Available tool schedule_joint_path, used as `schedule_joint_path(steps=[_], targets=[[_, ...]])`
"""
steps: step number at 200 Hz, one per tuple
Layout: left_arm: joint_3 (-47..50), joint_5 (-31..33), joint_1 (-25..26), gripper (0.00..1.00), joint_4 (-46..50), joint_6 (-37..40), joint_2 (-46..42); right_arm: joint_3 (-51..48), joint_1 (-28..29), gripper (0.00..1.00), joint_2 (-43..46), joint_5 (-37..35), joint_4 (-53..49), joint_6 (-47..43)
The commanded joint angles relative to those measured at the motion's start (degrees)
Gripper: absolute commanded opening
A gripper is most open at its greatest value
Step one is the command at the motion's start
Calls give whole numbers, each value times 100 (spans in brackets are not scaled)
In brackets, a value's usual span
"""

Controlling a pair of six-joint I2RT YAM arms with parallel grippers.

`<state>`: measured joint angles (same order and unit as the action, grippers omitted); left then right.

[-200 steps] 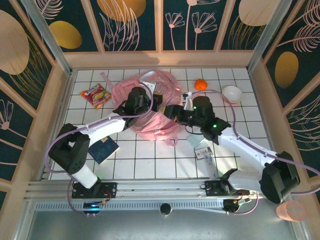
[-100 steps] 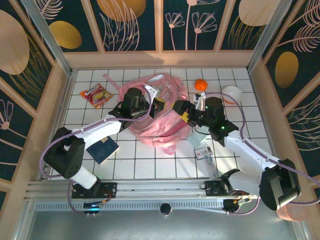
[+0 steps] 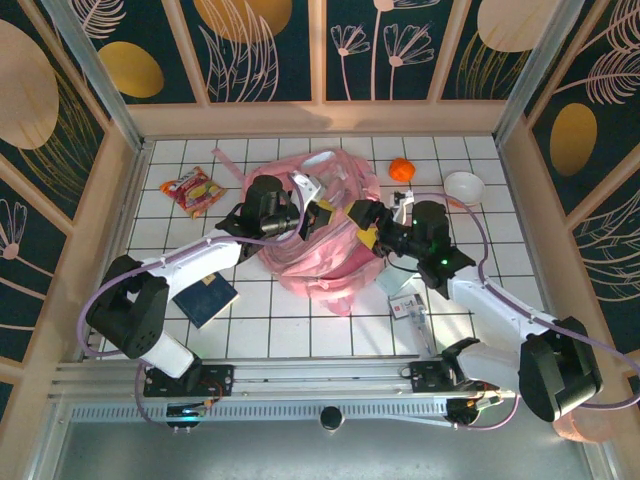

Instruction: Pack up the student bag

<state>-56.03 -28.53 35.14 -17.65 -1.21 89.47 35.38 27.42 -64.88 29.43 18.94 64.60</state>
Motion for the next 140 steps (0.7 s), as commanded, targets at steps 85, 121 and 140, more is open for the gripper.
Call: schedule_joint_path(steps=[85, 121, 140], targets=[[-4, 170, 55, 0, -559, -17, -461, -22, -61, 99, 569, -1141, -2077, -568], [-4, 54, 52, 0, -634, -226, -430, -66, -4, 99, 270, -1059, -1391, -545], [-4, -100, 51, 0, -681, -347, -404, -17, 14, 99, 14, -887, -851, -506]])
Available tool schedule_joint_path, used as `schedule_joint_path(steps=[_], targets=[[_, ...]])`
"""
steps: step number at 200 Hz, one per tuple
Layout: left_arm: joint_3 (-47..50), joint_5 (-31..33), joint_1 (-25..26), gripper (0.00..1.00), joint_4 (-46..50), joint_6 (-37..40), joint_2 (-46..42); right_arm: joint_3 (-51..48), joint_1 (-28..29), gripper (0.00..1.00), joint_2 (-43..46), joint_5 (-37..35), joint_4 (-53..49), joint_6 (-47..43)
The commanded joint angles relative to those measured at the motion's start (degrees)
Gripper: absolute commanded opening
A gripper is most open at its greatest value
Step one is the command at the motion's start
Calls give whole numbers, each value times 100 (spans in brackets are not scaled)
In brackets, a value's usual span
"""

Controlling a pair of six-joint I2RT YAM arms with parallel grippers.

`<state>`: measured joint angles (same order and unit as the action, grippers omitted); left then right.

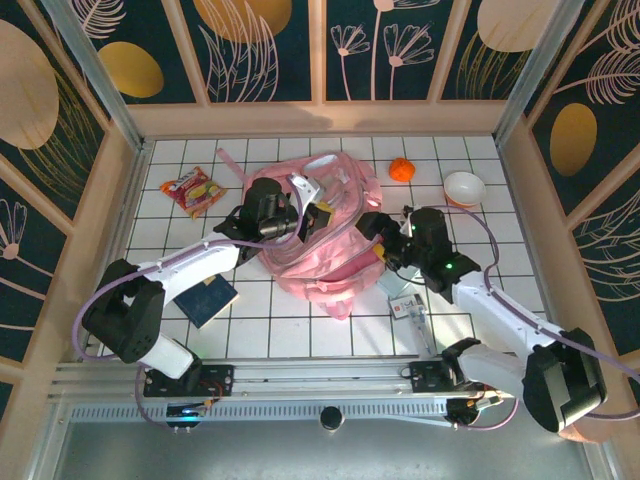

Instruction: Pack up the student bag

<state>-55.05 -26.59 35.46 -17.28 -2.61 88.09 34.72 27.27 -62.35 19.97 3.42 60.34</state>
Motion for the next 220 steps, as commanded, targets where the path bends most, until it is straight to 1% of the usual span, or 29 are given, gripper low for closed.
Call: schedule_joint_path(steps=[1, 21, 39, 47, 61, 71, 78, 94, 109, 122, 134, 140, 141, 142, 143, 149, 157, 170, 180, 196, 220], targets=[[-103, -303, 24, 0, -730, -215, -267, 51, 31, 98, -259, 73, 720, -77], [104, -459, 14, 0, -965, -356, -282, 130, 57, 93, -582, 255, 1008, -70], [214, -468, 13, 0, -1122, -424, -327, 141, 104, 86, -723, 279, 1245, -46], [238, -463, 17, 1, -1138, -423, -349, 139, 119, 79, -742, 267, 1336, -39], [258, -431, 19, 2, -1139, -418, -378, 131, 115, 59, -753, 246, 1413, -21], [278, -322, 13, 6, -1142, -444, -387, 132, 126, 49, -729, 211, 1415, -9], [292, -199, 14, 8, -1154, -492, -405, 123, 130, 44, -710, 179, 1415, -9], [329, -26, 14, 11, -1221, -547, -453, 81, 133, 35, -654, 133, 1461, -15], [414, 47, 16, 14, -1323, -569, -510, 44, 141, 29, -621, 122, 1567, 0], [482, 90, 13, 17, -1375, -574, -562, 52, 143, 14, -617, 113, 1609, -1], [516, 163, 14, 21, -1364, -595, -603, 68, 151, 6, -613, 95, 1638, 5], [521, 250, 17, 24, -1335, -630, -622, 70, 156, 5, -613, 91, 1668, 14], [521, 250, 15, 27, -1328, -633, -624, 74, 156, 4, -608, 89, 1678, 18], [521, 281, 19, 27, -1325, -638, -630, 68, 156, 4, -606, 83, 1683, 20], [521, 281, 25, 30, -1315, -646, -628, 69, 156, 3, -604, 76, 1690, 21], [512, 368, 14, 39, -1264, -676, -657, 70, 166, 1, -588, 29, 1741, 55], [475, 466, 23, 49, -1111, -699, -689, 46, 174, 1, -555, -74, 1840, 117], [378, 538, 25, 58, -765, -714, -759, -23, 183, 0, -503, -301, 2148, 304], [299, 579, 15, 60, -421, -721, -824, -101, 187, 0, -494, -472, 2488, 454], [261, 740, 14, 61, 100, -892, -1011, -143, 205, 0, -560, -655, 2977, 605], [666, 1162, 20, 60, 381, -1724, -1487, -8, 332, 0, -672, -1123, 3251, 660]])
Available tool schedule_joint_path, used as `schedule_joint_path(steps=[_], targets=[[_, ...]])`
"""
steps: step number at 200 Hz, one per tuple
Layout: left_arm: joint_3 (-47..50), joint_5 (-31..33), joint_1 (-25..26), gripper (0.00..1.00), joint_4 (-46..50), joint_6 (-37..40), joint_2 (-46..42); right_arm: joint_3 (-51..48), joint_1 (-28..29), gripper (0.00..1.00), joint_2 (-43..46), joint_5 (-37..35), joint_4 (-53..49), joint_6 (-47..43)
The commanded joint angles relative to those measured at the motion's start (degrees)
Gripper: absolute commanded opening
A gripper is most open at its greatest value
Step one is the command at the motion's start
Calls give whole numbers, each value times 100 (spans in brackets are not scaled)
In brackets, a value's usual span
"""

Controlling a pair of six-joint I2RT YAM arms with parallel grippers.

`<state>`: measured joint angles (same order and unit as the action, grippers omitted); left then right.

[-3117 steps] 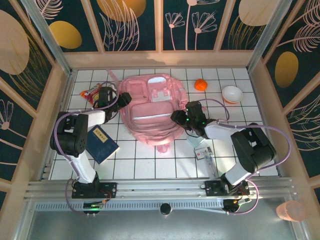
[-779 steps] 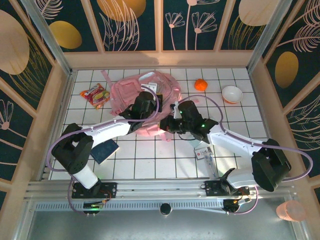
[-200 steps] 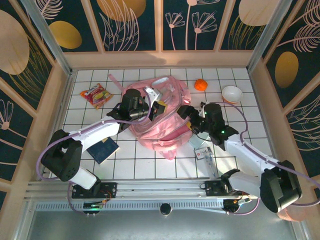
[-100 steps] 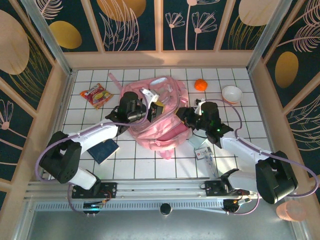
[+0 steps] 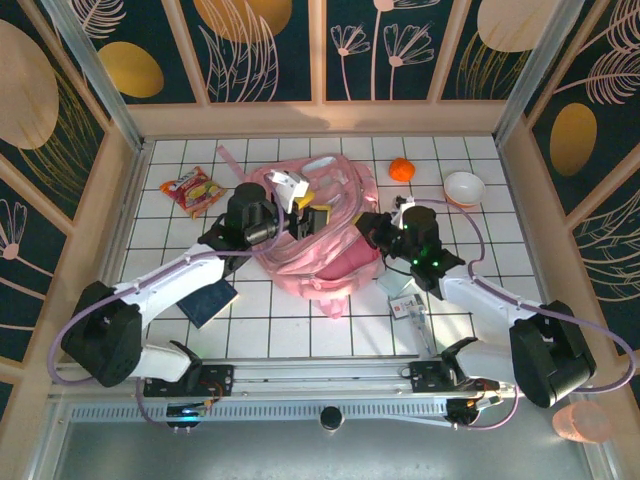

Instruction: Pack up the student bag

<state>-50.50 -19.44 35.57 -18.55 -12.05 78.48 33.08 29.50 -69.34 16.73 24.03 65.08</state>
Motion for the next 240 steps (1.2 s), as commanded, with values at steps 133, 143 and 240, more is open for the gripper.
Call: schedule_joint_path(steps=[133, 143, 240], targets=[[1406, 681, 329, 50, 2771, -3308, -2079, 598, 949, 0, -576, -2537, 2118, 63], [1512, 648, 434, 48, 2716, -3459, -2083, 602, 966, 0, -652, -2501, 2227, 105], [1315, 890, 653, 47, 2532, -3613, -1179, 816, 1112, 0, -818, -2394, 2177, 23]])
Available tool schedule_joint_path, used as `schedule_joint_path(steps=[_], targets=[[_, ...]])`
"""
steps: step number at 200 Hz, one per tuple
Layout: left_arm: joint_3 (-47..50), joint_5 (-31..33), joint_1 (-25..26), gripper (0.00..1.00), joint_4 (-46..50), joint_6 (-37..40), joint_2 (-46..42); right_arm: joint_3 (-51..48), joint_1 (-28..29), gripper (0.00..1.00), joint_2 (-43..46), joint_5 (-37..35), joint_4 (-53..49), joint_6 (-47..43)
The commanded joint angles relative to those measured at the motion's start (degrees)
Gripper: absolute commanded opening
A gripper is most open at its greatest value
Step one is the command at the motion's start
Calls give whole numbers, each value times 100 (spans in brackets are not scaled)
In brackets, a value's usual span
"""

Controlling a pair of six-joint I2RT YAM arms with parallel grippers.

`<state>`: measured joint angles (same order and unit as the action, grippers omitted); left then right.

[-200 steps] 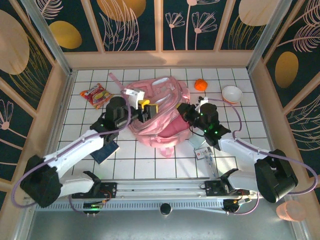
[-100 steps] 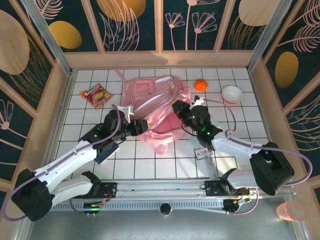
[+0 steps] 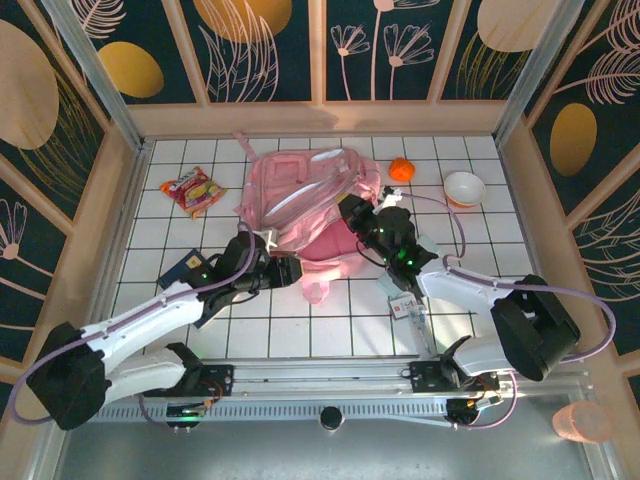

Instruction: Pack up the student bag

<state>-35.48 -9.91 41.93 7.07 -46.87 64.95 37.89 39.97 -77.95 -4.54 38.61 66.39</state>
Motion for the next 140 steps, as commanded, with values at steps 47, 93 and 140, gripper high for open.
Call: schedule_joint_path(steps=[47, 93, 140], targets=[[-452, 47, 10, 43, -13, -71, 367, 390, 121, 0, -24, -176, 718, -118], [-670, 462, 6, 41, 61, -40, 415, 410, 161, 0, -35, -114, 701, -116], [-849, 608, 5, 32, 356, -59, 693, 402, 161, 0, 58, -84, 662, -169]])
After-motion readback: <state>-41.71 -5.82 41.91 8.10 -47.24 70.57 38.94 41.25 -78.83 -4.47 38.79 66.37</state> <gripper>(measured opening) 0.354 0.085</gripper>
